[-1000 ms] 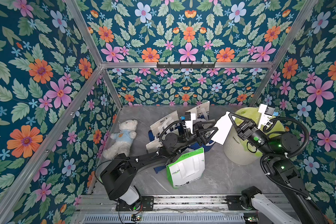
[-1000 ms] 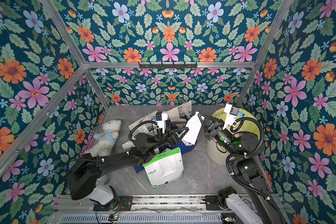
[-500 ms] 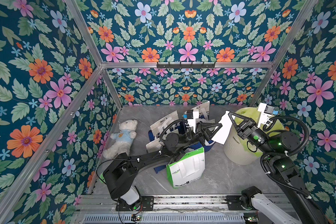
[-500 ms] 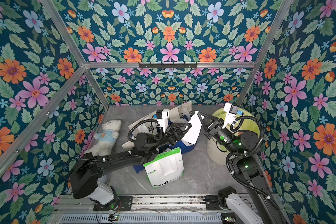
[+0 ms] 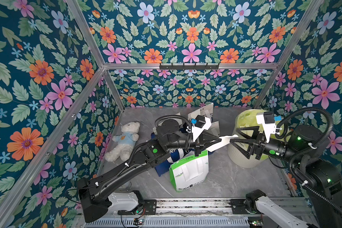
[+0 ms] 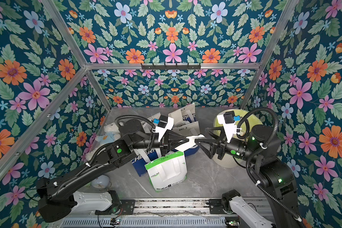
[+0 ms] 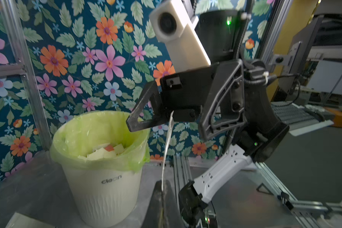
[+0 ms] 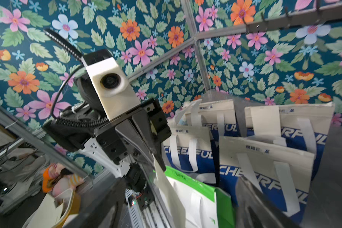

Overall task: Shred takeout receipts and throw away
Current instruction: Adjust the takeout receipt.

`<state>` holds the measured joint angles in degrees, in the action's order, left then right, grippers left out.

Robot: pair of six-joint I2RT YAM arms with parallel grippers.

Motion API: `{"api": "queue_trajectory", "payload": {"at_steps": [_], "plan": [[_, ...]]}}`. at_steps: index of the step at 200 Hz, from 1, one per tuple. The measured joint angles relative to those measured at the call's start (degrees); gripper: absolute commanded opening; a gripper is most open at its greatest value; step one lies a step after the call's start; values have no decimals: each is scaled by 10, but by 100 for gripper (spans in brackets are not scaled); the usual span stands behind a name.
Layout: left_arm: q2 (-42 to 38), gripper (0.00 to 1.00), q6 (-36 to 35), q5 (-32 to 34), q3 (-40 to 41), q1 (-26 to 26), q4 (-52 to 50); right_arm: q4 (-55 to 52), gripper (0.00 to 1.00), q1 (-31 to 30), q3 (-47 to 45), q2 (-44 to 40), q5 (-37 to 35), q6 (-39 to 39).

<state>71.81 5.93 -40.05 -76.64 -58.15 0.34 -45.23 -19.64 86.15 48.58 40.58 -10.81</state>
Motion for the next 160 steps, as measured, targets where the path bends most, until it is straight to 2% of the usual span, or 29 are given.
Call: {"api": "queue_trajectory", "payload": {"at_steps": [34, 68, 80, 142, 160], "plan": [[6, 0, -47, -65, -26, 0, -118, -76, 81, 0, -2, 12, 33, 39], [10, 0, -50, -99, -26, 0, -134, -112, 55, 0, -5, 13, 44, 61], [15, 0, -50, -105, -30, 0, -136, -118, 50, 0, -7, 13, 49, 65], [34, 0, -48, -113, -40, 0, -135, -106, 50, -1, -31, 10, 80, 62], [34, 0, -47, -117, -38, 0, -128, -97, 63, -3, -33, 11, 84, 58]]}}
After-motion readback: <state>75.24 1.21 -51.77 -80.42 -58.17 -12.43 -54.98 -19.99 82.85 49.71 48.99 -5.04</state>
